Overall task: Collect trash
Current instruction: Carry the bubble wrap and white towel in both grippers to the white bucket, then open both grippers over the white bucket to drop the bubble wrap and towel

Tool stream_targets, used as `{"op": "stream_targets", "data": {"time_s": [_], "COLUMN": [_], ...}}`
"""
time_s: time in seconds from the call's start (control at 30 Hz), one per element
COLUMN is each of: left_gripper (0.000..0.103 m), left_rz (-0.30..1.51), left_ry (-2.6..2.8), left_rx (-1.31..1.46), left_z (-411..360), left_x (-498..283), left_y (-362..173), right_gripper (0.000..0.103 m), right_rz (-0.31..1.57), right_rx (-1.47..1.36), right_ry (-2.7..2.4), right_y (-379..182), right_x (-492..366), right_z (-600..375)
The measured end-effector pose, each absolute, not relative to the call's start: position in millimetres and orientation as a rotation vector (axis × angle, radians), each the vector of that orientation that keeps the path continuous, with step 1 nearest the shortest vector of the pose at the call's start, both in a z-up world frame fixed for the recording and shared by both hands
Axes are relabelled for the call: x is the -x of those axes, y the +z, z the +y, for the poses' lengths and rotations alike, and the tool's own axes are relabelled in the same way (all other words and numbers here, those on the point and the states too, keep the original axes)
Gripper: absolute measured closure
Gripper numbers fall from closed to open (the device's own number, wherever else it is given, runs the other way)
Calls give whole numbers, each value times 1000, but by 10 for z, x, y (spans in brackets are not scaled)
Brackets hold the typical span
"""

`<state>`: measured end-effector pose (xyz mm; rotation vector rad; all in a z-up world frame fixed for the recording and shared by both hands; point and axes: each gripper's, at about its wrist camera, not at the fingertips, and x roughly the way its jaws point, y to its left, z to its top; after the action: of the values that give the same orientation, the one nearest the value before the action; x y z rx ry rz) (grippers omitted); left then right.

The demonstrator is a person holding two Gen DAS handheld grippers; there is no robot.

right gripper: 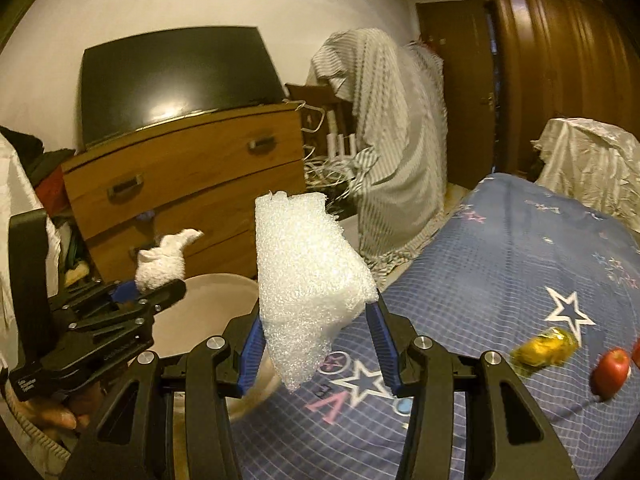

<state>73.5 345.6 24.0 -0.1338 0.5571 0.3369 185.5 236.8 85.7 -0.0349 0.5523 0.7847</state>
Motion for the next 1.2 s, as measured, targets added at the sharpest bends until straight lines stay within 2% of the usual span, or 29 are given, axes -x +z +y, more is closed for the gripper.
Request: {"op": "stream_targets", "data": {"time_s": [0.5, 0.8, 0.87, 0.9, 0.97, 1.2], "left_gripper": [68, 67, 65, 57, 49, 49], "left_rz": [718, 795, 806, 821, 834, 836], "left_ry": [234, 213, 211, 213, 243, 257], "left_rx": [137, 166, 179, 189, 204, 202], "left_z": [4054, 4322, 4379, 4422, 4489, 4519], "left_x": [-731, -683, -691, -706, -718, -702], "left_y": [100, -138, -180, -219, -272, -305], "right_gripper": [53, 53, 52, 46, 37, 37], "right_rz": [791, 855, 879, 883, 886, 888], "right_rx": [121, 128, 127, 128, 125, 109], "right_ry": [917, 955, 990, 999, 993, 997], "right_y": [599, 411, 361, 342, 310, 273], "right_x": [-2080, -2087, -2094, -2098, -2111, -2159], "right_z": [3244, 3558, 3665, 3705, 3760, 3734]}}
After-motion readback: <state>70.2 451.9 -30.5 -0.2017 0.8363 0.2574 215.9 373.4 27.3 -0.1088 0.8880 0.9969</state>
